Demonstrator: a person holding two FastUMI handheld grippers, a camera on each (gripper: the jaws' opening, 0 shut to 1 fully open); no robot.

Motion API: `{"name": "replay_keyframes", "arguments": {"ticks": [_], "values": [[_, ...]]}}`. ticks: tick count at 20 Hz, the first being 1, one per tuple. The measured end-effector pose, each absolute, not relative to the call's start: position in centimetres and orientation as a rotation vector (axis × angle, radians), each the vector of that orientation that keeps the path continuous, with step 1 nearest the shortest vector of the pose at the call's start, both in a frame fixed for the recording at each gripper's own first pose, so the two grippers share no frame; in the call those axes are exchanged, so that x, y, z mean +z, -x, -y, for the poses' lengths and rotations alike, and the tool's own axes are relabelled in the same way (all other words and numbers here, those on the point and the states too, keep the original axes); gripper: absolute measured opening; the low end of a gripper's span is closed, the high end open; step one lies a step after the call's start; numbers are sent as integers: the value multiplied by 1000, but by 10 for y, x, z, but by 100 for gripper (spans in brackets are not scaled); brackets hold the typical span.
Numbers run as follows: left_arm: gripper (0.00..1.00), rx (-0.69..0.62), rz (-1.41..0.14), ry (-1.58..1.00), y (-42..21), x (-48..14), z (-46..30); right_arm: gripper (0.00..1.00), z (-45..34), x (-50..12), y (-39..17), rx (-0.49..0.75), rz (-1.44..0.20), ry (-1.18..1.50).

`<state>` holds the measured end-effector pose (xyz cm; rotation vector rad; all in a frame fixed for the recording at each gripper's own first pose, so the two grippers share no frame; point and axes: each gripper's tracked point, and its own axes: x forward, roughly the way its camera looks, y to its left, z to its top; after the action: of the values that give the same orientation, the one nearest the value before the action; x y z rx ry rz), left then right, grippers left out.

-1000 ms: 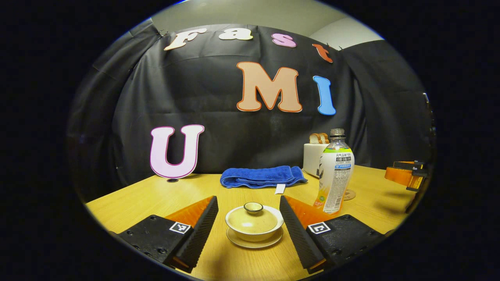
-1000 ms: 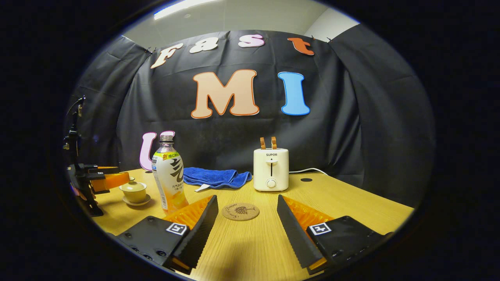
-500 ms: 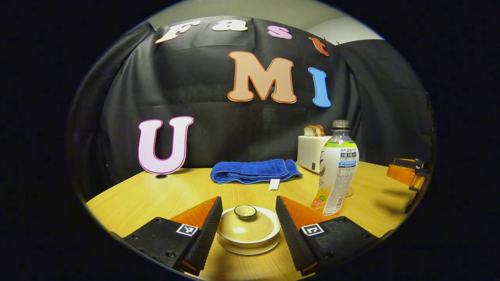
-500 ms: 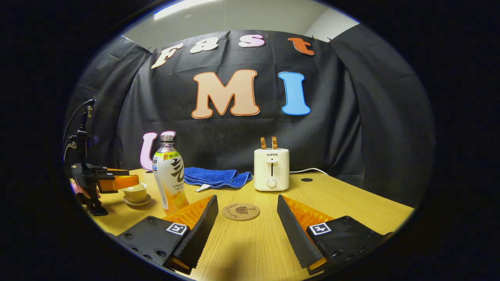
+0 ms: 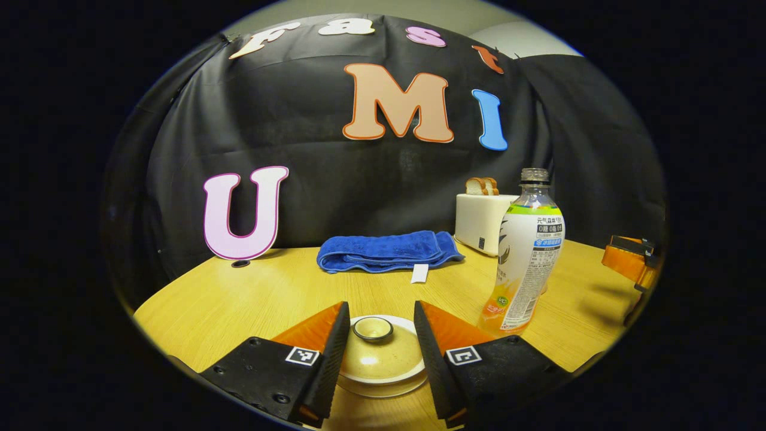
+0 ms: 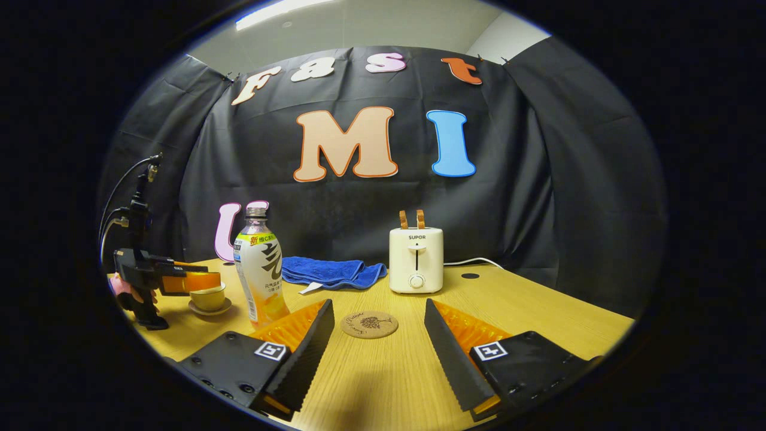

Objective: Open the teacup lid with one hand, grasp the water bottle and pour water into the teacup with the other hand; after pouring, place the water bottle on the coaster and then close the teacup lid.

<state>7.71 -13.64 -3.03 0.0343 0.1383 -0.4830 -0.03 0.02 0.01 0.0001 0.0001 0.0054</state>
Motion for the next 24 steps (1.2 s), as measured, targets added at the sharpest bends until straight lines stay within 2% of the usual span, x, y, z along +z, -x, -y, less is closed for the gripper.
{"name": "replay_keyframes", "arguments": {"ticks": [1,5,6,8,15,24], "values": [[60,-480,-141,-36,-78,-31,137,94,0,0,0,5,0,0],[43,-468,-136,-31,-81,-30,134,94,0,0,0,6,0,0],[36,-470,-135,-28,-81,-29,134,94,0,0,1,6,0,0],[30,-482,-133,-23,-80,-29,136,94,0,0,1,6,0,0],[28,-468,-98,12,-78,-23,131,94,0,0,0,6,0,0],[28,-370,-33,18,-77,-14,99,94,-9,-1,1,51,-3,-2]]}}
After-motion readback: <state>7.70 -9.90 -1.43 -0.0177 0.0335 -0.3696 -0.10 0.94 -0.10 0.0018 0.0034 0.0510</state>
